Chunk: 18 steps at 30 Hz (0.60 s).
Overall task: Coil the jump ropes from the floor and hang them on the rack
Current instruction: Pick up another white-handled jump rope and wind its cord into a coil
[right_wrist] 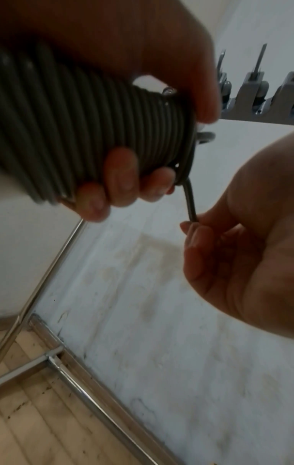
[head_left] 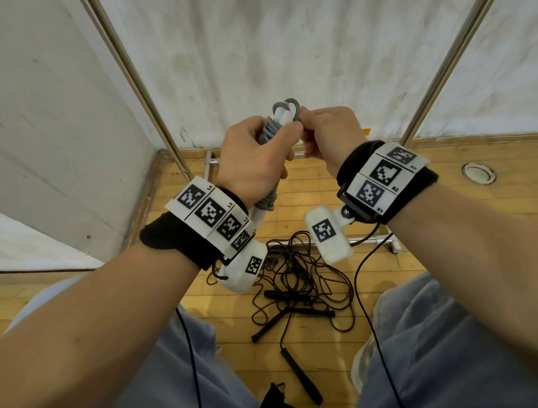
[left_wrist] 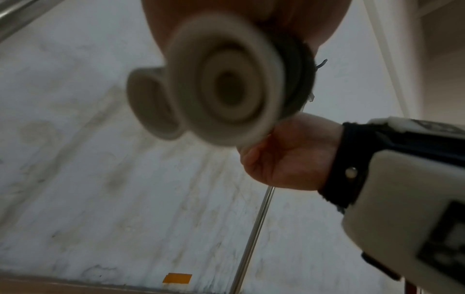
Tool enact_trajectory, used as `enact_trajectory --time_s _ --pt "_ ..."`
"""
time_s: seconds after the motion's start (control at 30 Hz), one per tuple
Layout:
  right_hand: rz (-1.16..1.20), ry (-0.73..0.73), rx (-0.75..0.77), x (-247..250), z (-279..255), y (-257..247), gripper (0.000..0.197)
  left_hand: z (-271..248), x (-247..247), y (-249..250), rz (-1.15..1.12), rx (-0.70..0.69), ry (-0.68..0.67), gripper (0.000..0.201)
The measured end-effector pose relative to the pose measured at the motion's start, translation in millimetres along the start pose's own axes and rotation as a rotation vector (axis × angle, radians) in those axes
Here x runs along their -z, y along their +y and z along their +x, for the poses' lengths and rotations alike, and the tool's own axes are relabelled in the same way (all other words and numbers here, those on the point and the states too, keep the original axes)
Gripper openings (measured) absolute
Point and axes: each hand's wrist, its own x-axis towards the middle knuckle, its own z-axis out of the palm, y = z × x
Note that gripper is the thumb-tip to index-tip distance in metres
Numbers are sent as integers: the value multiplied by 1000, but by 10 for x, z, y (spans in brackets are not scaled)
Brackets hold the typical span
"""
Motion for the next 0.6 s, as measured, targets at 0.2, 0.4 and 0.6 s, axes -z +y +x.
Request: enact_trajectory --time_s 0.2,0.4,0.6 --pt "49 -28 47 -23 -13 5 33 80 86 -74 140 23 -66 32" --pt "27 -59 134 -67 -113 -56 26 88 105 -136 233 -29 -114 23" --pt "10 -39 231 -76 -210 -152 14 131 91 -55 230 -59 -36 13"
